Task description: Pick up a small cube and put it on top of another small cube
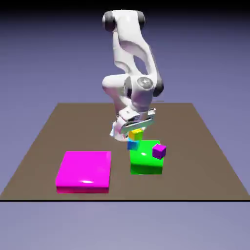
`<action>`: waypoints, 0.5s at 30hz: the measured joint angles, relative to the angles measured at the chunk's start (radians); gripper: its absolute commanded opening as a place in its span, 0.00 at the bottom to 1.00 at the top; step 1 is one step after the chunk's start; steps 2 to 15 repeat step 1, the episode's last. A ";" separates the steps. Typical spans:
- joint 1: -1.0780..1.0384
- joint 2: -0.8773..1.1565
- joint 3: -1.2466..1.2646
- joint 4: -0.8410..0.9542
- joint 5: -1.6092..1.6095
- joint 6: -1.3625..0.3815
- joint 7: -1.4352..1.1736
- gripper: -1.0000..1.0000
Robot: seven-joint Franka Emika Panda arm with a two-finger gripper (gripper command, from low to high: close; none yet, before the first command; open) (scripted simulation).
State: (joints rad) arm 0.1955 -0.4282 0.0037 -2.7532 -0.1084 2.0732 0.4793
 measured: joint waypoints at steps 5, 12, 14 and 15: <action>0.003 -0.023 0.001 0.021 0.005 -0.043 -0.003 1.00; 0.003 -0.023 0.001 0.021 0.005 -0.043 -0.003 1.00; 0.003 -0.023 0.001 0.021 0.005 -0.043 -0.003 1.00; 0.003 -0.023 0.001 0.021 0.005 -0.043 -0.003 1.00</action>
